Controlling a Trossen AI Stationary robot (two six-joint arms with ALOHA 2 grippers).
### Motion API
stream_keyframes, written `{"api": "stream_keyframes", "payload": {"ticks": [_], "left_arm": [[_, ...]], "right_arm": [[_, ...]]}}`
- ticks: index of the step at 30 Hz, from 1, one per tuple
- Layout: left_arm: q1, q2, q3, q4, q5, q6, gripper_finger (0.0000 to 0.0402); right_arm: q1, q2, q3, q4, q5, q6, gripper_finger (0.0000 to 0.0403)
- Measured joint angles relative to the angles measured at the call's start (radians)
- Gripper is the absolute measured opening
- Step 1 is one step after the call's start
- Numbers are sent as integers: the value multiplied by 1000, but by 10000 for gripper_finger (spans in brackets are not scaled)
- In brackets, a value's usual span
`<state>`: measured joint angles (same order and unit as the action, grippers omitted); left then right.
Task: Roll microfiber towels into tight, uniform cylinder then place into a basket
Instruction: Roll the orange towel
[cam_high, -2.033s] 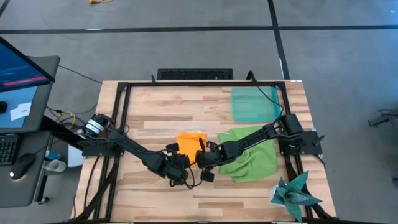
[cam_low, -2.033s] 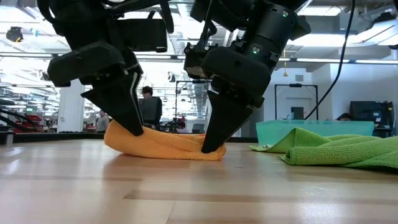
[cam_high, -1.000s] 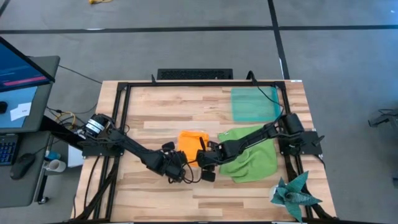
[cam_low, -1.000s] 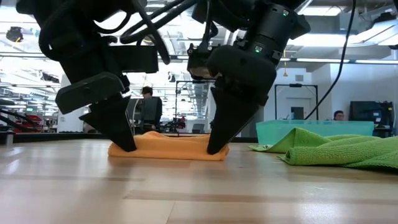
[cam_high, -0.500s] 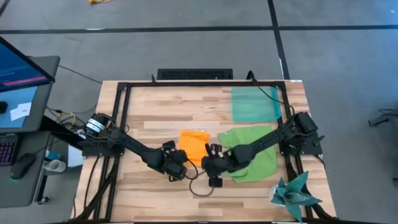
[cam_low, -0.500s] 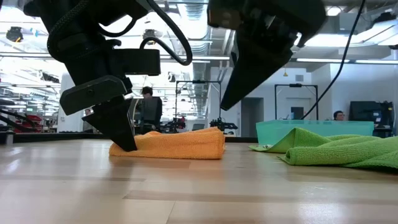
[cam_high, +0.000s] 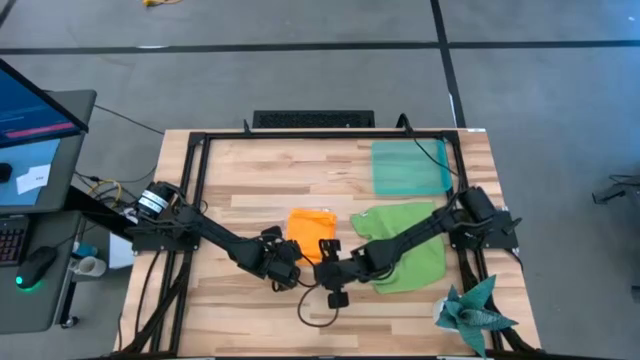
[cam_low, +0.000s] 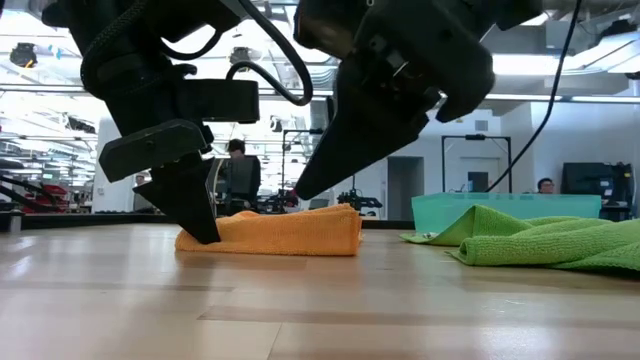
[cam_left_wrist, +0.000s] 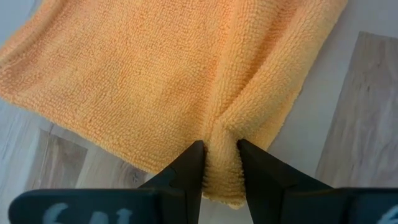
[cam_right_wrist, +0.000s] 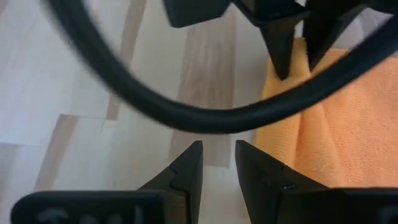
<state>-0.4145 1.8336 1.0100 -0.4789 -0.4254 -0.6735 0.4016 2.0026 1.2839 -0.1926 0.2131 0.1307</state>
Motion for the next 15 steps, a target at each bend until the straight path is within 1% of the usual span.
{"api": "stream_keyframes", "payload": {"ticks": [7,13,15], "left_arm": [[0,0,0,0,2,-3,91],[0,0,0,0,1,12,91],[0,0,0,0,1,20,91]], "right_arm": [[-31,0,0,-17,0,34,118],[-45,66,2,-10,1,35,118],[-50,82,1,-19,30,44,118]]}}
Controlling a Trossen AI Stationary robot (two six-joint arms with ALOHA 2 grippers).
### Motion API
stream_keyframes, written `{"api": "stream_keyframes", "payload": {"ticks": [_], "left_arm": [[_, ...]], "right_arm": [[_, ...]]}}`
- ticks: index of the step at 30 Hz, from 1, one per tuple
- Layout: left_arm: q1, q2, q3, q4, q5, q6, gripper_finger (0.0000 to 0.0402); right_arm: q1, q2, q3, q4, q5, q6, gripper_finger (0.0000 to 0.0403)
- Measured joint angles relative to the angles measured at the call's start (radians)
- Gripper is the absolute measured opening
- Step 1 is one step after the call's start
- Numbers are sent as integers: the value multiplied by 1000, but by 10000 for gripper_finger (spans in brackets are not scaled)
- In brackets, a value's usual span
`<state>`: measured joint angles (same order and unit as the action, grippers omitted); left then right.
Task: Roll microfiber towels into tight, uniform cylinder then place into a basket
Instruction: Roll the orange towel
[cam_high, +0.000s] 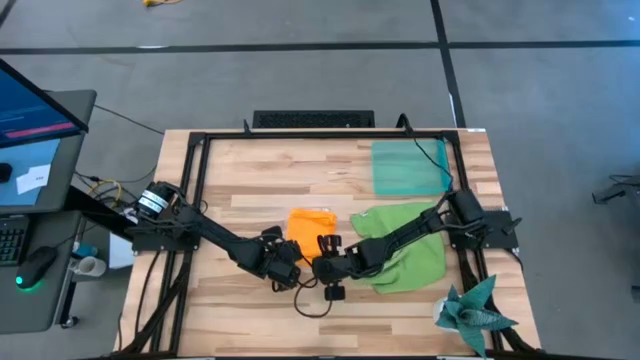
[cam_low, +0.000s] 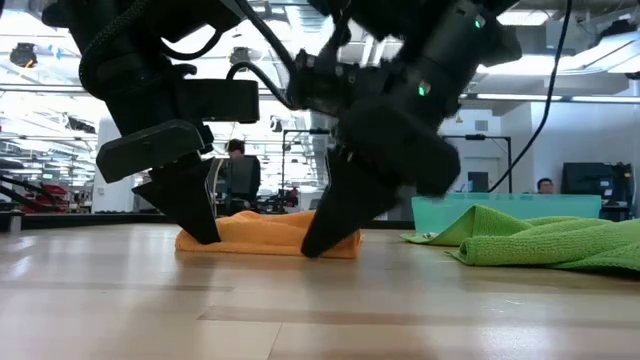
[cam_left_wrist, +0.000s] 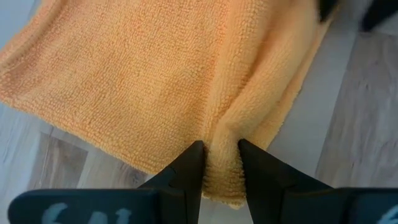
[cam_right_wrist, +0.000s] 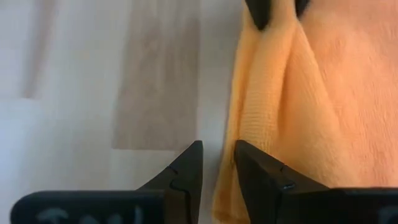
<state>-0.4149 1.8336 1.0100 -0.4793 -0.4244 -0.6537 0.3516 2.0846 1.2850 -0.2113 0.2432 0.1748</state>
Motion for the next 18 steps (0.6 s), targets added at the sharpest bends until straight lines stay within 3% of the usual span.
{"api": "stream_keyframes", "payload": {"ticks": [11,18], "left_arm": [[0,0,0,-3,8,36,91],[0,0,0,-3,9,39,91]], "right_arm": [[10,-44,0,-22,101,20,118],[-16,-36,1,-36,104,50,118]]}}
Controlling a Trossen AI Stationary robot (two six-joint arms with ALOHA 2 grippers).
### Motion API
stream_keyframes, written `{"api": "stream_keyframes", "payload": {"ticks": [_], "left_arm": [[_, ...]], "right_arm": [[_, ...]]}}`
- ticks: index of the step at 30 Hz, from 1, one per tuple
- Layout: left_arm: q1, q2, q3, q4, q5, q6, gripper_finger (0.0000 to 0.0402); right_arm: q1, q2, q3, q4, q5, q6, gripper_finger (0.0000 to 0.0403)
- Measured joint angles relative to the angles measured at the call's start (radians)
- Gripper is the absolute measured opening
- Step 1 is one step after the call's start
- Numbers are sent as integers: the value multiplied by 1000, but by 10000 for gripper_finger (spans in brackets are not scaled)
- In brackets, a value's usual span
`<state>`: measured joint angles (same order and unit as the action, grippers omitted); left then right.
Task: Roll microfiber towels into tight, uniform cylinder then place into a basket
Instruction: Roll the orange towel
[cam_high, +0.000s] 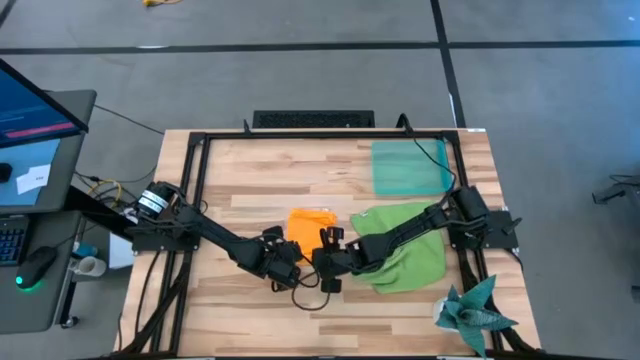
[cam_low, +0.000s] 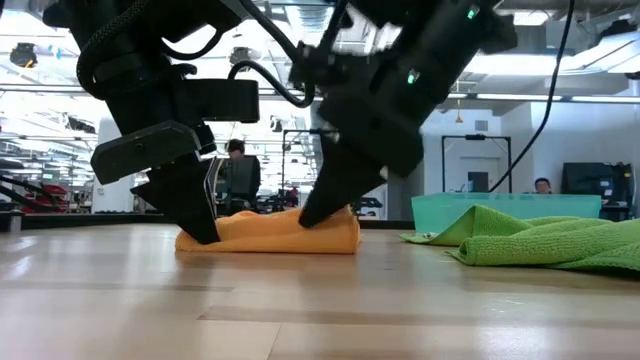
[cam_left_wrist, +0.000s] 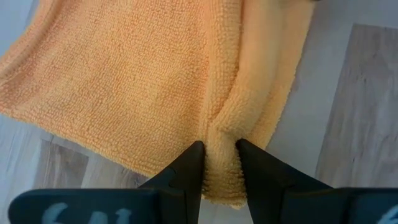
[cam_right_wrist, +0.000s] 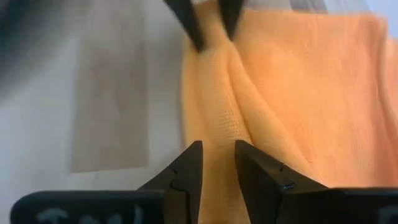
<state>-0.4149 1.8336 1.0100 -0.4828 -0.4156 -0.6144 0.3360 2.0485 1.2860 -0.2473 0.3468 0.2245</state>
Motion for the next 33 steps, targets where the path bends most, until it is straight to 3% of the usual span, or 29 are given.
{"api": "stream_keyframes", "payload": {"ticks": [7,19,29,33], "left_arm": [[0,0,0,2,0,0,91],[2,0,0,2,2,-46,93],[4,1,0,-6,-17,-62,159],[5,0,0,-7,-8,7,174]], "right_arm": [[-25,2,-1,-75,-1,81,118],[-23,2,-1,-90,-8,83,118],[-30,2,-1,-90,-39,83,118],[-31,2,-1,-90,-39,83,118]]}}
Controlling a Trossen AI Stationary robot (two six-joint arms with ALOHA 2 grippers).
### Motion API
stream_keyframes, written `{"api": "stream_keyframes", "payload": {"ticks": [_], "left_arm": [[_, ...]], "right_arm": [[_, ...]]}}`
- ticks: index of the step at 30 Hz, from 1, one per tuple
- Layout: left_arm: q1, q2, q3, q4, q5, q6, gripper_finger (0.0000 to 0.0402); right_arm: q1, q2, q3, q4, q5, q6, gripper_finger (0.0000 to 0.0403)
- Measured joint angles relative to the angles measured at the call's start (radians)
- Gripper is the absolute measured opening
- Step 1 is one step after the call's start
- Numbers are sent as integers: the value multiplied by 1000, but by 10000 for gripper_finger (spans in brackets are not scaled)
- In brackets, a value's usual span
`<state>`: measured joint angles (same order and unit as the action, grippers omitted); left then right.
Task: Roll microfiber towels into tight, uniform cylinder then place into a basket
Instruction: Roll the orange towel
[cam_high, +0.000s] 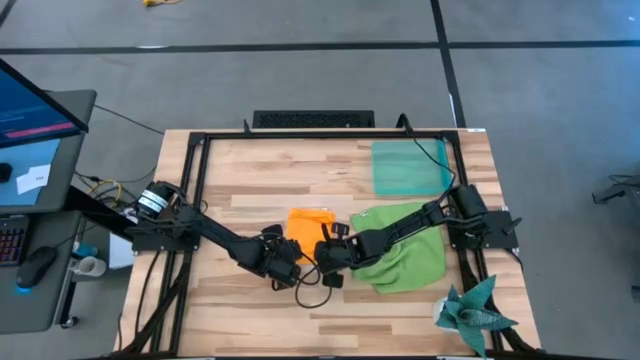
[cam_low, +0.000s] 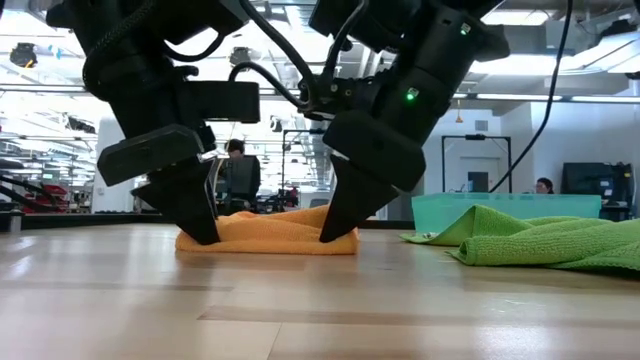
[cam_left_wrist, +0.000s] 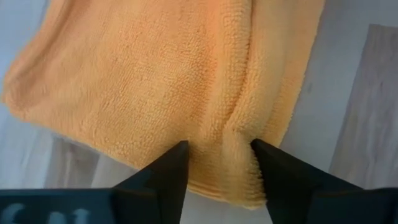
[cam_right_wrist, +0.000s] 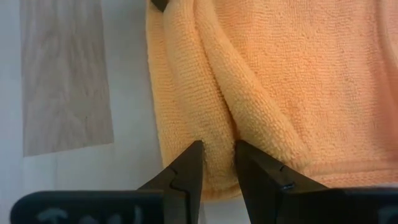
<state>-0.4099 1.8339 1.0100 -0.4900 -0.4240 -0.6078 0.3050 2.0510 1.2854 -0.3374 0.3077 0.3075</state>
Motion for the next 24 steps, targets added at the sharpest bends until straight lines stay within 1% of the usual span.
{"api": "stream_keyframes", "payload": {"ticks": [7,12,16,21,24], "left_arm": [[-2,-40,-2,-31,19,12,172],[-8,-106,-2,-68,26,10,171],[-36,-167,-2,-105,30,-10,171],[-103,-229,-2,-121,-18,-3,171],[-159,-233,-1,-114,-72,23,171]], "right_arm": [[0,0,0,0,0,0,118],[0,0,0,0,0,0,118],[0,0,0,-3,0,0,118],[1,0,0,-4,0,0,118],[1,0,0,-7,0,7,118]]}}
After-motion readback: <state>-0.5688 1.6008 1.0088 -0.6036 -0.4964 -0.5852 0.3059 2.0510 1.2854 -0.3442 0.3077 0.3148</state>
